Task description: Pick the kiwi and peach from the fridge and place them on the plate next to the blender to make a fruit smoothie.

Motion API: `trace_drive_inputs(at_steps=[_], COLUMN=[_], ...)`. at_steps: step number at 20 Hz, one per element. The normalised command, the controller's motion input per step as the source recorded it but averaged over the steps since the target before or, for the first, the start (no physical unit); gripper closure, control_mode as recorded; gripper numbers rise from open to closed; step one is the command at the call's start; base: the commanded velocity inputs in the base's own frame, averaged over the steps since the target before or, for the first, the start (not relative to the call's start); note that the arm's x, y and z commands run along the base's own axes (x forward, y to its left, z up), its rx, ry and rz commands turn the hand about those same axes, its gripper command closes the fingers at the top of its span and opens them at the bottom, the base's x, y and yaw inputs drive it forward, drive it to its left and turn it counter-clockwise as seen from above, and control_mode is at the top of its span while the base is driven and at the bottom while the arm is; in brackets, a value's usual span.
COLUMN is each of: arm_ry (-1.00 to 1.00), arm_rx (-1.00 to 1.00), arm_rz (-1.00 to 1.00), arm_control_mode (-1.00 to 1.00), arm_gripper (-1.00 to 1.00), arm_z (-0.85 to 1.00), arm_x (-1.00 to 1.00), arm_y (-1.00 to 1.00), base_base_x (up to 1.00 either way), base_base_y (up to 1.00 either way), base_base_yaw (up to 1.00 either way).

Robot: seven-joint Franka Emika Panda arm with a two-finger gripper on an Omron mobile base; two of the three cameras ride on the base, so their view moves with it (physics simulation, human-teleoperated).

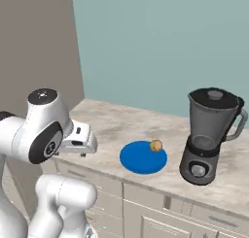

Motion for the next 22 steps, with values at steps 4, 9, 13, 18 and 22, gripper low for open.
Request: trace_drive_inputs(at_steps=[4,9,13,18,22], arm_ry=[0.00,0.00,0.00,0.00,0.00], arm_rx=[0.00,0.00,0.00,0.00,0.00], arm_rz=[0.00,0.00,0.00,0.00,0.00], arm_control_mode=[1.00,1.00,1.00,1.00,1.00], arm_gripper=[-1.00,-1.00,-1.00,-1.00,-1.00], arm_z=[0.00,0.00,0.00,0.00,0.00], arm_x=[0.00,0.00,0.00,0.00,0.00], arm_y=[0.00,0.00,0.00,0.00,0.00], base_base_x=[-0.06,-0.11,-0.24,-0.08,0.72], base_base_y=[0.00,0.18,0.71,1.00,1.00], base_base_yaw=[1.00,1.00,0.97,0.67,0.40])
